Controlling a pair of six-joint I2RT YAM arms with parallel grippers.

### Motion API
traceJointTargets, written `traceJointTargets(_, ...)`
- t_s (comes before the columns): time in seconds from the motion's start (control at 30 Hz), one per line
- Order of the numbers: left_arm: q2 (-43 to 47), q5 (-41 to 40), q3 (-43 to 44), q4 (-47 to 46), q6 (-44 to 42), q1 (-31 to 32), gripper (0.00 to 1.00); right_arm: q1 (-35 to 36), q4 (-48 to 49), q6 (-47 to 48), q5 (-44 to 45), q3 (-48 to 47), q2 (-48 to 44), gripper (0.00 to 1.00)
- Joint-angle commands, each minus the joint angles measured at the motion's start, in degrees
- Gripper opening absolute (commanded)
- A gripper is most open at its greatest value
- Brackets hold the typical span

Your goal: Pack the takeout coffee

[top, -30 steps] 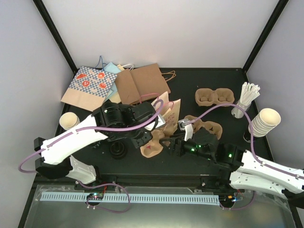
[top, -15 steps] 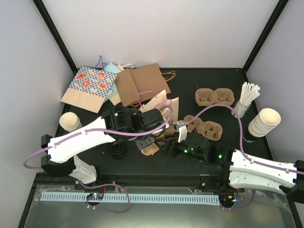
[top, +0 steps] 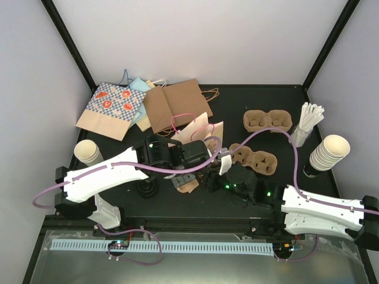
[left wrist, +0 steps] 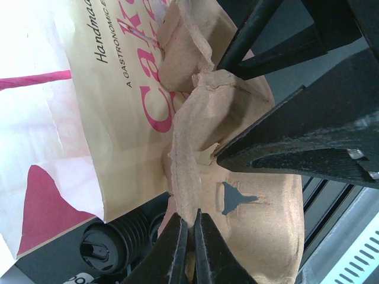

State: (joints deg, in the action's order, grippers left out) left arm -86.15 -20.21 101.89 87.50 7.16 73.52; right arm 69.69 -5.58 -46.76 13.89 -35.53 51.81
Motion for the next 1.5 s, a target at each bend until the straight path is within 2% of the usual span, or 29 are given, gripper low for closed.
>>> traceJointTargets(0.0,-0.3,-2.0,2.3,1.4,-1.2,0.7,0.02,0.3,2.9,1.6,2.6,-0.2,0.8,0.67)
traceJointTargets(0.2,-0.5,-2.7,2.6,1.4,-1.2,1.0,0.02,0.3,4.0,1.5,2.7,-0.3,1.8,0.62)
traceJointTargets(0.3,-0.5,-2.9,2.6,1.4,-1.1,1.1,0.01,0.3,3.9,0.9,3.5,-0.2,1.7,0.54)
traceJointTargets(0.53,-0.2,-2.8,3.4,1.4,-0.3,1.1,0.03,0.3,3.8,0.3,3.4,0.0,1.2,0.45)
traceJointTargets(0.67,-0.2,-2.8,3.5,1.4,-0.1,1.3,0.04,0.3,4.1,0.5,2.9,-0.1,1.3,0.45)
traceJointTargets(1.0,0.7,-2.6,4.4,1.3,0.6,1.5,0.15,0.3,3.7,0.8,3.4,-0.3,0.8,0.34)
traceJointTargets(1.27,2.4,-1.1,6.6,0.5,1.8,1.5,0.36,0.3,2.3,1.2,4.0,-1.1,0.7,0.31)
traceJointTargets(1.47,5.9,0.0,6.7,-3.9,1.5,1.5,0.41,0.3,1.8,1.3,4.7,-1.1,-0.1,0.29)
